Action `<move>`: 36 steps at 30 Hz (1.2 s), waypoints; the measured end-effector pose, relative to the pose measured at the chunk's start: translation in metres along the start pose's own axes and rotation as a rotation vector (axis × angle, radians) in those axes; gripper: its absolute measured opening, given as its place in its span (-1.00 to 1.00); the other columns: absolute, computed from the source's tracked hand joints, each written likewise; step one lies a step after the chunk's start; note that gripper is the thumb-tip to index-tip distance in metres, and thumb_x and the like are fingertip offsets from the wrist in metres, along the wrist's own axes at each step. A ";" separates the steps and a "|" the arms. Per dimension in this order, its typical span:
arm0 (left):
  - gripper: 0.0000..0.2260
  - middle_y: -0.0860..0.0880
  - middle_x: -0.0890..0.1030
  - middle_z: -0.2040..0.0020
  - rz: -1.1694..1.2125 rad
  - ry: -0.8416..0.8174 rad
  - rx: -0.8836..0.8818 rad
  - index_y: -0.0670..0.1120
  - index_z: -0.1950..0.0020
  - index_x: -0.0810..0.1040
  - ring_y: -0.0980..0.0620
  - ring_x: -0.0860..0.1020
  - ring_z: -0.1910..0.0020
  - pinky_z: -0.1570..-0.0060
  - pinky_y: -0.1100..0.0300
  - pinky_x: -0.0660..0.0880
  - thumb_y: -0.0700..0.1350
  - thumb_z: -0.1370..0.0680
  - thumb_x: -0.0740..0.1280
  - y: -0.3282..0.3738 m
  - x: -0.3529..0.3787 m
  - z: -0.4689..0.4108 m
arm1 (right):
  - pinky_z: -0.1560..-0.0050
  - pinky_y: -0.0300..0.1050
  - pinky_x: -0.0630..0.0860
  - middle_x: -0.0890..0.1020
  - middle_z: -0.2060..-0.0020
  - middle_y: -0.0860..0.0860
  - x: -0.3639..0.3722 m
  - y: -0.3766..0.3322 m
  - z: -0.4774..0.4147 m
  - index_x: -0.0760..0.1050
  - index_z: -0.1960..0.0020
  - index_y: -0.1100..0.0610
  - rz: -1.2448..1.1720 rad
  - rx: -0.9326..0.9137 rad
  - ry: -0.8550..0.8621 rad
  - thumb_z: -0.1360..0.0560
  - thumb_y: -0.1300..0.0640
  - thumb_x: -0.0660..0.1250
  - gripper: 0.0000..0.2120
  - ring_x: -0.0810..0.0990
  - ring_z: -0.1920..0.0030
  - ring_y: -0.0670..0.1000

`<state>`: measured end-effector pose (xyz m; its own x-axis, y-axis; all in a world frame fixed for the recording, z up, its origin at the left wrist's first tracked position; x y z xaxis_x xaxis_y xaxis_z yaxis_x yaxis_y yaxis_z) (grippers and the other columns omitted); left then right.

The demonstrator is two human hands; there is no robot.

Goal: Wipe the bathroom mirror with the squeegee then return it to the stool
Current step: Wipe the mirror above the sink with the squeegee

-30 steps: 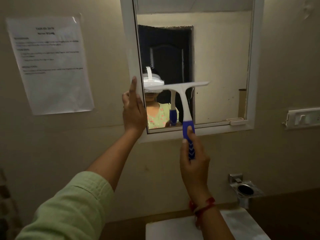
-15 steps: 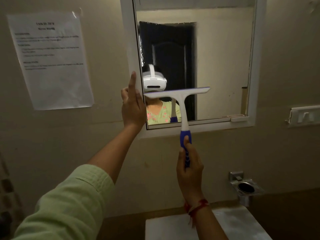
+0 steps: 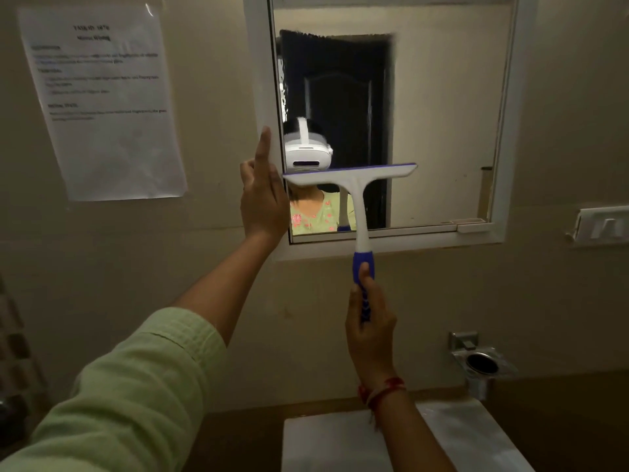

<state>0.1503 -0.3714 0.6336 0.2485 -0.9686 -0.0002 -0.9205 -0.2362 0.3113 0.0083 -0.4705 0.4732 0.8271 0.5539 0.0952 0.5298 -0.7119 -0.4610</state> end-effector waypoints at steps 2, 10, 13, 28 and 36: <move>-0.60 -0.09 0.41 -0.11 0.000 -0.001 -0.002 0.00 -0.51 0.17 0.28 0.32 0.34 0.35 0.55 0.32 -0.15 -0.66 0.00 -0.001 0.001 0.000 | 0.33 -0.28 0.46 0.50 0.22 -0.03 -0.005 -0.002 -0.006 0.30 -0.34 0.03 -0.011 -0.021 0.010 -0.54 0.17 0.20 -0.62 0.41 0.36 -0.15; -0.61 -0.12 0.44 -0.18 -0.032 0.003 0.004 -0.02 -0.51 0.16 0.15 0.33 0.28 0.33 0.56 0.34 -0.16 -0.66 0.00 0.001 0.000 0.002 | 0.26 -0.23 0.54 0.55 0.04 0.04 -0.007 -0.017 -0.040 0.25 -0.38 -0.07 -0.003 -0.018 -0.013 -0.57 -0.03 0.10 -0.62 0.52 0.27 -0.08; -0.60 0.22 0.34 -0.10 -0.034 -0.006 -0.002 -0.04 -0.51 0.15 0.31 0.32 0.25 0.20 0.64 0.30 -0.18 -0.66 0.00 0.000 0.001 0.002 | 0.32 -0.17 0.49 0.50 0.19 0.05 -0.007 -0.006 -0.007 0.25 -0.36 0.02 0.044 -0.018 -0.038 -0.56 0.18 0.21 -0.61 0.44 0.34 -0.07; -0.61 0.20 0.30 -0.09 -0.002 0.013 -0.024 -0.13 -0.50 0.17 0.60 0.28 0.13 -0.08 0.41 0.26 -0.25 -0.66 0.01 -0.004 0.005 0.001 | 0.32 -0.23 0.50 0.49 0.16 -0.01 -0.014 0.001 -0.002 0.23 -0.38 -0.01 0.062 -0.040 -0.030 -0.56 0.04 0.12 -0.62 0.44 0.33 -0.10; -0.62 0.27 0.27 -0.03 0.026 -0.014 -0.018 -0.20 -0.48 0.19 0.63 0.32 0.12 0.04 0.78 -0.02 -0.28 -0.65 0.01 0.002 0.004 0.000 | 0.35 -0.24 0.44 0.48 0.20 0.01 -0.011 -0.001 -0.005 0.25 -0.38 0.02 0.058 0.014 -0.037 -0.57 0.06 0.10 -0.63 0.39 0.36 -0.12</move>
<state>0.1495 -0.3754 0.6342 0.2204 -0.9754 -0.0047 -0.9211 -0.2097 0.3280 -0.0005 -0.4774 0.4769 0.8488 0.5275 0.0358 0.4784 -0.7373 -0.4770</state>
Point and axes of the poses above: each hand's wrist, its own z-axis away from the middle knuckle, its own x-axis out of the palm, y = z × x, the point moved 3 cm from there along -z, towards the middle knuckle
